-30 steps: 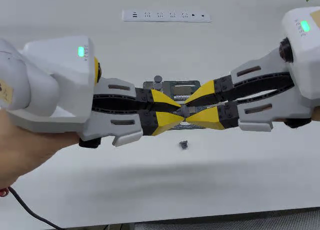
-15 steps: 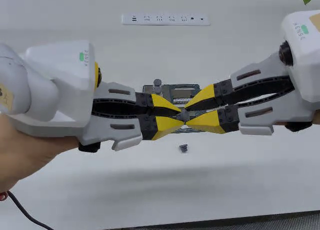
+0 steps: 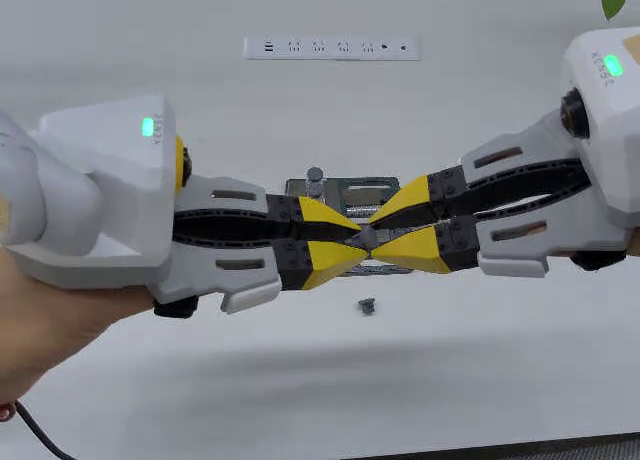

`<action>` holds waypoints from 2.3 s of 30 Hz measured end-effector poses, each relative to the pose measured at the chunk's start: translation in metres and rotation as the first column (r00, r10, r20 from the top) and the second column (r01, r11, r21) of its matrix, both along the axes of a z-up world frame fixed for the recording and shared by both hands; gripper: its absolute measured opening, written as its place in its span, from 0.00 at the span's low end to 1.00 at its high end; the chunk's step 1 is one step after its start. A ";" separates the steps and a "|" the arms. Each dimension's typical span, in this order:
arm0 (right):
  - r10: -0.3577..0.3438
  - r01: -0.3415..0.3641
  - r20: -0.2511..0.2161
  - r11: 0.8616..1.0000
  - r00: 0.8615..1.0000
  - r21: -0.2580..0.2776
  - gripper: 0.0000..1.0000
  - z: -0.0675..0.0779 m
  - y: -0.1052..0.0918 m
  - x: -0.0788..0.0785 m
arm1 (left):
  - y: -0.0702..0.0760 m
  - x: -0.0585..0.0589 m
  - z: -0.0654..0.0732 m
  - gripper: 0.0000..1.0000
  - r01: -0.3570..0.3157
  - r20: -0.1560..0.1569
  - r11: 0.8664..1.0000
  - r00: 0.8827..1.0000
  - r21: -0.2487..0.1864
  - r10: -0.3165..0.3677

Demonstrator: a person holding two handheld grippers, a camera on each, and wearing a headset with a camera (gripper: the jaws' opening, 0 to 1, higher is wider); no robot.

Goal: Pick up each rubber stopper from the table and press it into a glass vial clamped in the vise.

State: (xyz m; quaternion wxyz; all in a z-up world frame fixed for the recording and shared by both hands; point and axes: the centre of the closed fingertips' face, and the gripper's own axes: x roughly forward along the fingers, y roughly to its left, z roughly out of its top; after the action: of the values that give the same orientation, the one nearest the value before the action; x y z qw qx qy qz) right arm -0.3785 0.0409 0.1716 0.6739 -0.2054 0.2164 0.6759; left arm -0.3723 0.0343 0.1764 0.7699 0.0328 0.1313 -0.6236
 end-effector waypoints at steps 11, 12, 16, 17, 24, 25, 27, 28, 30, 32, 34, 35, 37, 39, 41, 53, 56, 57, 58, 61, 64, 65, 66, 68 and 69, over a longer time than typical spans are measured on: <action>-0.001 0.001 -0.014 1.000 1.000 -0.021 0.05 0.000 0.006 0.000 | 0.002 0.001 0.001 0.09 -0.020 0.000 0.999 1.000 -0.027 0.020; -0.001 0.000 -0.017 1.000 1.000 -0.024 0.05 -0.001 0.005 0.001 | 0.003 0.002 0.001 0.11 -0.027 -0.002 0.999 1.000 -0.032 0.027; -0.004 0.004 -0.016 1.000 1.000 -0.030 0.05 0.000 0.002 0.004 | 0.008 0.002 -0.001 0.14 -0.047 -0.002 0.998 0.999 -0.032 0.047; -0.010 0.010 -0.014 0.999 1.000 -0.034 0.05 0.001 0.003 0.005 | 0.011 0.003 -0.003 0.15 -0.057 -0.004 0.998 0.998 -0.031 0.057; -0.054 0.054 -0.008 0.997 0.998 -0.050 0.05 0.004 -0.001 0.025 | 0.028 0.007 -0.012 0.26 -0.127 0.000 0.992 0.992 -0.017 0.127; -0.058 0.057 -0.009 0.997 0.998 -0.056 0.05 0.004 -0.002 0.027 | 0.030 0.007 -0.014 0.29 -0.135 -0.002 0.991 0.991 -0.015 0.135; -0.066 0.065 -0.009 0.996 0.998 -0.067 0.05 0.003 -0.001 0.034 | 0.036 0.008 -0.017 0.33 -0.156 0.000 0.988 0.988 -0.011 0.156; -0.070 0.069 -0.009 0.995 0.998 -0.074 0.05 0.003 -0.001 0.036 | 0.038 0.009 -0.018 0.35 -0.163 0.004 0.987 0.987 -0.009 0.163; -0.069 0.069 -0.002 0.993 0.998 -0.095 0.05 0.000 0.000 0.042 | 0.043 0.011 -0.022 0.37 -0.183 0.003 0.983 0.983 0.002 0.183; -0.068 0.067 0.000 0.991 0.998 -0.117 0.05 -0.002 0.002 0.047 | 0.048 0.012 -0.025 0.42 -0.200 0.016 0.980 0.980 0.004 0.200; -0.060 0.061 0.009 0.988 0.998 -0.143 0.05 -0.005 0.004 0.052 | 0.053 0.014 -0.027 0.46 -0.216 0.014 0.976 0.976 0.006 0.216; -0.056 0.057 0.010 0.987 0.998 -0.151 0.05 -0.006 0.006 0.053 | 0.054 0.014 -0.028 0.47 -0.222 0.016 0.975 0.975 0.007 0.222; -0.045 0.047 0.016 0.983 0.999 -0.178 0.05 -0.009 0.007 0.058 | 0.058 0.015 -0.031 0.52 -0.236 0.027 0.972 0.971 0.014 0.236; -0.032 0.035 0.017 0.978 0.999 -0.204 0.05 -0.013 0.011 0.061 | 0.062 0.016 -0.035 0.55 -0.247 0.030 0.969 0.969 0.022 0.246; -0.023 0.028 0.023 0.972 0.999 -0.233 0.05 -0.017 0.012 0.069 | 0.065 0.016 -0.039 0.60 -0.257 0.036 0.966 0.966 0.032 0.256; 0.054 -0.034 0.042 0.922 0.998 -0.385 0.05 -0.037 0.025 0.094 | 0.077 0.009 -0.064 0.81 -0.292 0.043 0.954 0.956 0.075 0.289; 0.085 -0.055 0.049 0.898 0.995 -0.437 0.05 -0.044 0.026 0.099 | 0.079 0.007 -0.072 0.85 -0.292 0.042 0.952 0.956 0.090 0.290; 0.087 -0.058 0.045 0.894 0.995 -0.445 0.05 -0.046 0.027 0.099 | 0.079 0.006 -0.074 0.86 -0.290 0.043 0.953 0.957 0.092 0.287; 0.092 -0.063 0.042 0.888 0.995 -0.455 0.05 -0.048 0.028 0.099 | 0.079 0.005 -0.076 0.88 -0.288 0.045 0.953 0.958 0.097 0.284; 0.116 -0.079 0.045 0.866 0.992 -0.494 0.05 -0.054 0.030 0.096 | 0.079 0.002 -0.082 0.91 -0.282 0.045 0.953 0.959 0.112 0.279; 0.128 -0.094 0.028 0.849 0.991 -0.520 0.05 -0.064 0.033 0.099 | 0.081 0.001 -0.087 0.93 -0.283 0.037 0.952 0.959 0.115 0.281; 0.130 -0.098 0.023 0.842 0.991 -0.531 0.05 -0.067 0.032 0.099 | 0.081 0.000 -0.088 0.93 -0.283 0.039 0.952 0.959 0.115 0.280; 0.138 -0.103 0.023 0.832 0.990 -0.545 0.05 -0.071 0.031 0.100 | 0.082 0.000 -0.090 0.94 -0.284 0.038 0.951 0.959 0.121 0.282; 0.154 -0.114 0.021 0.812 0.988 -0.573 0.05 -0.077 0.029 0.100 | 0.082 -0.001 -0.093 0.95 -0.283 0.034 0.951 0.959 0.122 0.281; 0.150 -0.112 0.018 0.810 0.988 -0.575 0.05 -0.081 0.031 0.101 | 0.083 -0.002 -0.094 0.95 -0.284 0.037 0.951 0.959 0.122 0.282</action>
State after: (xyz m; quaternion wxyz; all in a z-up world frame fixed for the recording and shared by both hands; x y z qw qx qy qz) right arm -0.2775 0.0715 0.0907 0.5392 -0.4339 0.3733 0.6178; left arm -0.3740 0.1170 0.0827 0.8490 0.0683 0.1666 -0.4968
